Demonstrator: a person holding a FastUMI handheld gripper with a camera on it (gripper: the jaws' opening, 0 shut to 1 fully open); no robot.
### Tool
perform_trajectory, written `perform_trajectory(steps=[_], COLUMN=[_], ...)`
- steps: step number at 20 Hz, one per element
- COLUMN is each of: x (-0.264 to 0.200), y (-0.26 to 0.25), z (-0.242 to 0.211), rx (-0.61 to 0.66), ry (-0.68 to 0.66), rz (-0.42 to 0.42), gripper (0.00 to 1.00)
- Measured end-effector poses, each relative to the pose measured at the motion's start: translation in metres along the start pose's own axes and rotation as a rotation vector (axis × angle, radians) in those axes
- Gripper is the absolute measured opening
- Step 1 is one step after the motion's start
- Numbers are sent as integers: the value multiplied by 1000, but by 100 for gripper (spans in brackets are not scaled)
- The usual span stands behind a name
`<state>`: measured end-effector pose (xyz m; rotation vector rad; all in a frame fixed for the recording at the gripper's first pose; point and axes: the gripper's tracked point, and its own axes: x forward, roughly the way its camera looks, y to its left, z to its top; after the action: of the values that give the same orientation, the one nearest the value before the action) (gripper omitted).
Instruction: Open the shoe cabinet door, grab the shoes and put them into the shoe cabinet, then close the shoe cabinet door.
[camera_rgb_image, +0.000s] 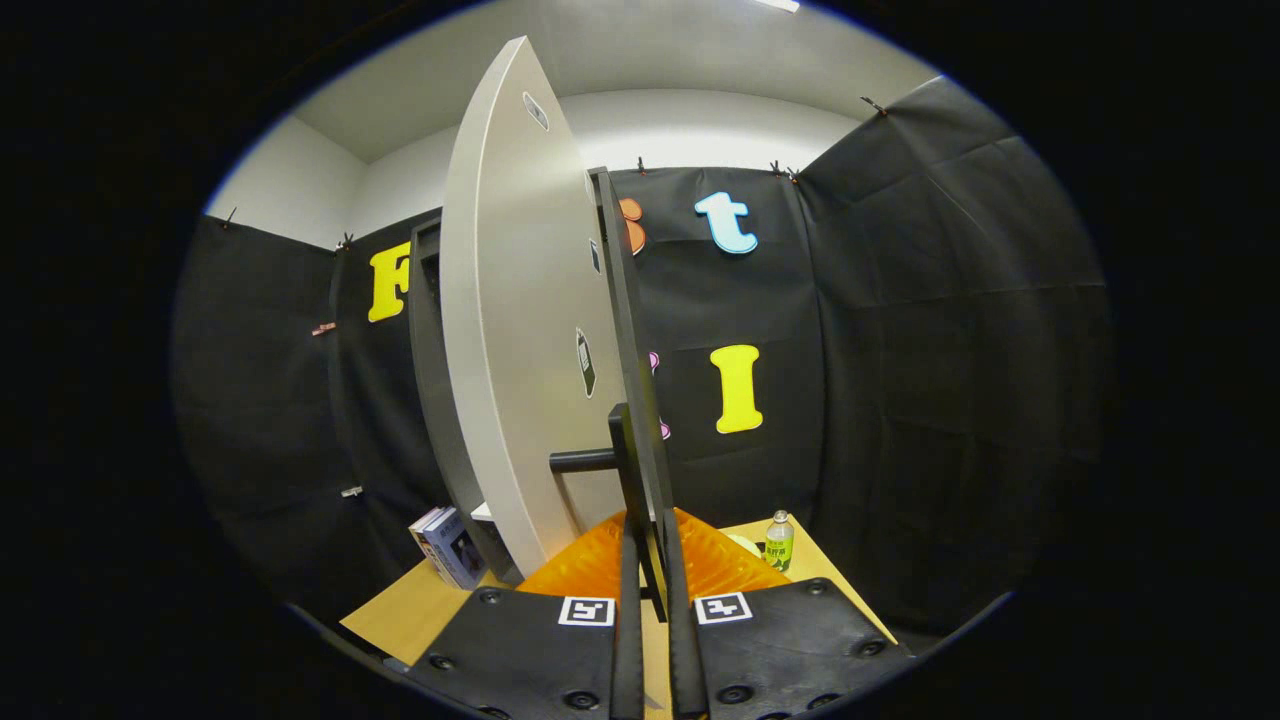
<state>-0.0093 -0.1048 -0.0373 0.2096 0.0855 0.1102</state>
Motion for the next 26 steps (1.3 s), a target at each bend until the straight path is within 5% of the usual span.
perform_trajectory(steps=[3,7,15,26], x=[-13,-44,-86,-50], y=[-5,-2,69,161], z=[2,-1,-62,-258], rx=[-23,-75,-127,-91], ry=[-20,-38,79,549], rz=[-50,-81,62,229], gripper=[15,27,96,100])
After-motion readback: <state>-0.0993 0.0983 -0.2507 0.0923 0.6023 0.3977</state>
